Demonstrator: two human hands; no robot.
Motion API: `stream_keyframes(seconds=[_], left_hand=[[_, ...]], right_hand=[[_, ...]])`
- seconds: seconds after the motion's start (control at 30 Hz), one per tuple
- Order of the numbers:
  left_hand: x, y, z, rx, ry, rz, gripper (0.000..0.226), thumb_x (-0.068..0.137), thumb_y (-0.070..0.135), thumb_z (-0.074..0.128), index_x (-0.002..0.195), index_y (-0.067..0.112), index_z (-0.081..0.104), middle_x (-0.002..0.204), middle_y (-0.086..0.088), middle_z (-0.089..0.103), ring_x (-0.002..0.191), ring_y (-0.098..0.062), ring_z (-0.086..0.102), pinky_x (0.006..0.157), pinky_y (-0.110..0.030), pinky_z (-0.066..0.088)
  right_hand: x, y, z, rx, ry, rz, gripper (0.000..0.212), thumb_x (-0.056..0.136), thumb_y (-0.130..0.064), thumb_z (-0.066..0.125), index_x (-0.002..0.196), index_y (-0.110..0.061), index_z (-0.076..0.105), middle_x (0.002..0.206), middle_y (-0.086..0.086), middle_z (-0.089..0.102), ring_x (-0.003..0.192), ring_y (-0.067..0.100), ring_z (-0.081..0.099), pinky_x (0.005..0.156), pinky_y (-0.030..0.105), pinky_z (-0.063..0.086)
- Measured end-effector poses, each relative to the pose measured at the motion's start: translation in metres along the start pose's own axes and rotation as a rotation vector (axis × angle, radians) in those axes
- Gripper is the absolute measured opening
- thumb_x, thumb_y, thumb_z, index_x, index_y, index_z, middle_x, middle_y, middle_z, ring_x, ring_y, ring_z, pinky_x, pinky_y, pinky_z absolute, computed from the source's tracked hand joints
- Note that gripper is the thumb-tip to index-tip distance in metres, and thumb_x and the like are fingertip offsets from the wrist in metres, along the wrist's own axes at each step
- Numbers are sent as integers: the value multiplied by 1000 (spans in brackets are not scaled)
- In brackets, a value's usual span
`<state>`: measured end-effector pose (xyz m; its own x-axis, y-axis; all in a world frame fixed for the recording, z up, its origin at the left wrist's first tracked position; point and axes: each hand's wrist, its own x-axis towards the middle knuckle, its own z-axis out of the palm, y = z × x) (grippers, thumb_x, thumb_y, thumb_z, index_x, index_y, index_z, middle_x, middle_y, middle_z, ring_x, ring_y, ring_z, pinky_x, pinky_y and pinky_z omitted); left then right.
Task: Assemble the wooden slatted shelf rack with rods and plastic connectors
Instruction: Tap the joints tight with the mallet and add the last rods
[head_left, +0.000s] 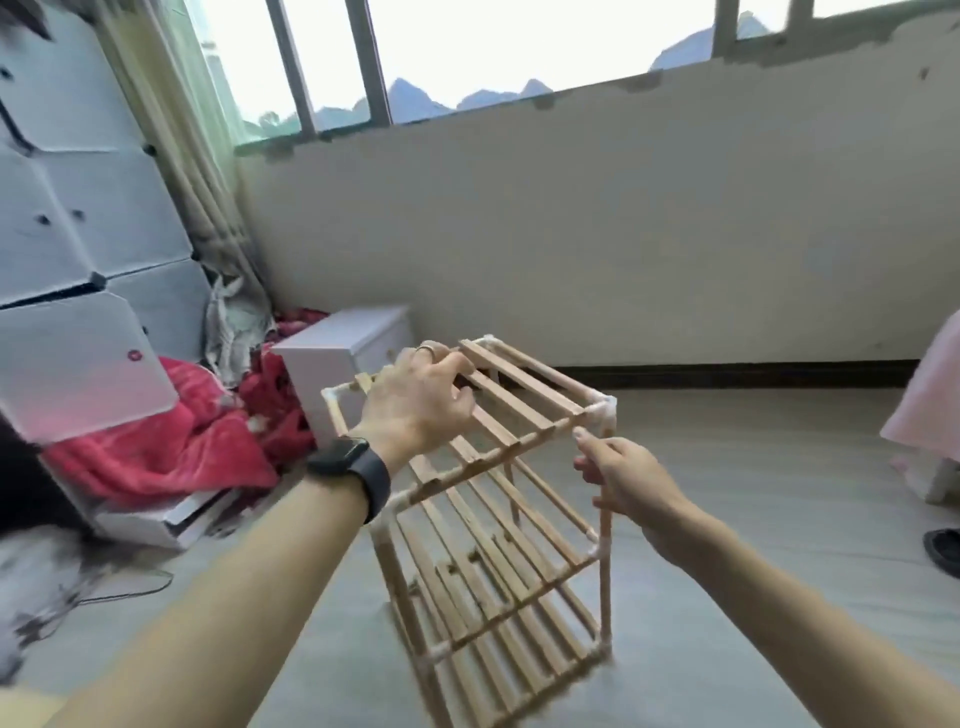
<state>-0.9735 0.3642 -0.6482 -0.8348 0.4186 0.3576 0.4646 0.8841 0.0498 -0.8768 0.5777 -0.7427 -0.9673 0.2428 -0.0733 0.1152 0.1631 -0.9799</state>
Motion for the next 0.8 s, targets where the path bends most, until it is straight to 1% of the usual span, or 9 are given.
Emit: stream_keyframes(seconds=[0.1, 0.23, 0.3, 0.37, 0.5, 0.57, 0.63, 0.7, 0.8], left_hand=[[0, -63, 15, -94, -106, -246, 47, 98, 40, 43, 143, 29, 50, 152, -6, 43, 141, -28, 35, 115, -45, 33], [-15, -95, 59, -261, -245, -305, 50, 101, 45, 39, 149, 32, 44, 161, -4, 33, 151, -23, 23, 122, -45, 23], [-17, -92, 76, -329, -207, -345, 50, 103, 46, 32, 151, 36, 40, 165, 1, 27, 153, -21, 18, 123, -51, 14], [-14, -86, 84, -325, -176, -358, 51, 103, 47, 28, 153, 38, 36, 167, 5, 22, 155, -21, 11, 121, -56, 5], [-6, -74, 89, -328, -269, -272, 55, 101, 56, 27, 154, 42, 31, 168, -1, 14, 155, -27, -1, 124, -56, -1], [0, -69, 86, -291, -264, -206, 55, 99, 62, 30, 151, 45, 34, 167, -4, 19, 155, -26, 1, 124, -55, 0], [9, -67, 83, -245, -209, -179, 55, 98, 61, 34, 150, 44, 35, 166, -4, 19, 155, -22, 2, 121, -55, -2], [20, -68, 79, -216, -167, -223, 57, 99, 58, 36, 153, 42, 30, 168, -4, 15, 155, -23, -1, 121, -56, -2], [39, -71, 79, -200, -204, -340, 62, 100, 58, 35, 157, 35, 25, 167, -8, 16, 154, -31, 4, 122, -56, 6]], right_hand=[[10, -12, 36, 73, -130, 83, 48, 98, -61, 49, 112, -16, 61, 119, 12, 65, 111, 25, 63, 99, 46, 53], [22, -13, 85, 162, -232, 158, 55, 96, -66, 48, 124, -21, 58, 115, 7, 71, 107, 19, 67, 85, 37, 60], [33, -15, 102, 283, -167, 175, 55, 98, -59, 52, 124, -12, 61, 109, 10, 75, 102, 22, 72, 83, 38, 62], [42, -17, 109, 427, -96, 204, 43, 102, -44, 55, 118, -5, 61, 97, 12, 78, 92, 24, 76, 77, 36, 63], [58, -14, 94, 463, 76, 231, 19, 105, -16, 51, 108, 1, 59, 80, 14, 76, 75, 26, 76, 65, 35, 63], [68, -12, 71, 438, 165, 249, 17, 105, -15, 48, 102, -2, 59, 72, 11, 70, 66, 25, 71, 58, 35, 60], [81, -11, 37, 407, 257, 268, 17, 105, -16, 45, 100, -7, 59, 73, 9, 62, 65, 22, 63, 58, 34, 54], [93, -9, -3, 390, 330, 277, 20, 106, -16, 41, 101, -11, 60, 76, 7, 59, 59, 18, 59, 55, 32, 51], [105, -6, -54, 328, 412, 290, 28, 108, -20, 40, 88, -14, 59, 62, 0, 53, 41, 9, 49, 39, 22, 44]])
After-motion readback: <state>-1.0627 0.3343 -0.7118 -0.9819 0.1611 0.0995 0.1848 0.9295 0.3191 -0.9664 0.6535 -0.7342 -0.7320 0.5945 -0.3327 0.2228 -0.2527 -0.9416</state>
